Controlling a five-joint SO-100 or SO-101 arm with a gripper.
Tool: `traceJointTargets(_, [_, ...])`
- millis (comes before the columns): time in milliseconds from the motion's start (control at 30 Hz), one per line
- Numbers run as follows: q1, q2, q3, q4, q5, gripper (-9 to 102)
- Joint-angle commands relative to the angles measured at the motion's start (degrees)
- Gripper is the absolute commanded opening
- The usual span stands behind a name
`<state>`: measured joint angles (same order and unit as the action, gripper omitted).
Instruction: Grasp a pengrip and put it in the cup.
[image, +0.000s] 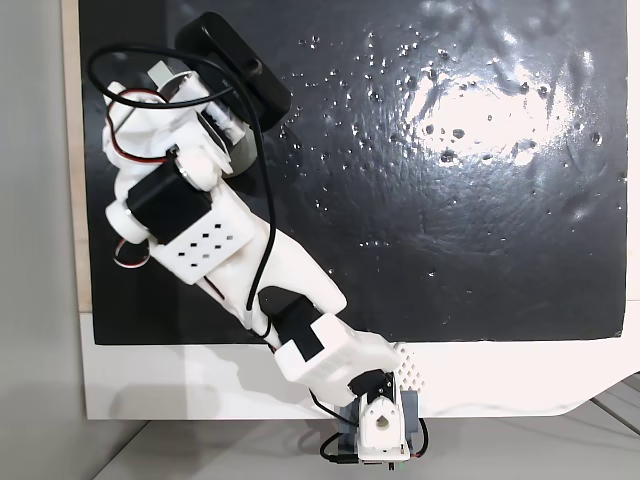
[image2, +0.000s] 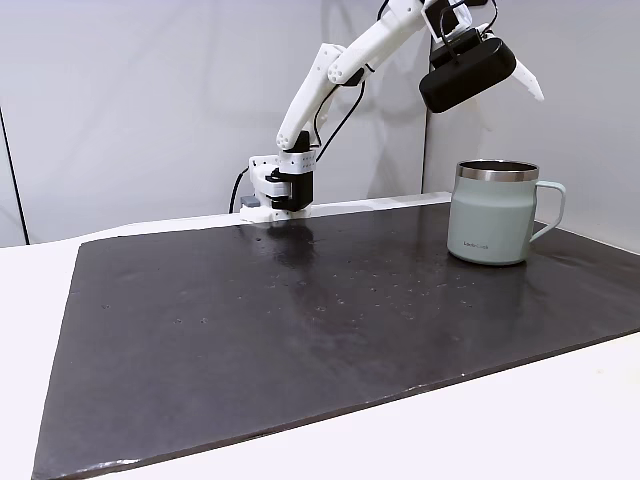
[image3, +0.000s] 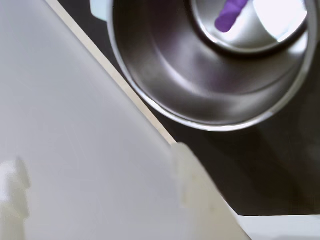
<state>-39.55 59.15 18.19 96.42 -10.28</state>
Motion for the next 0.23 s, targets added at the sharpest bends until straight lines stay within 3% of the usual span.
traceJointTargets(0, [1.14, 2.72, -1.32, 0.18, -0.79, 29])
traceJointTargets(200, [2.29, 3.34, -0.88, 0.18, -0.88, 29])
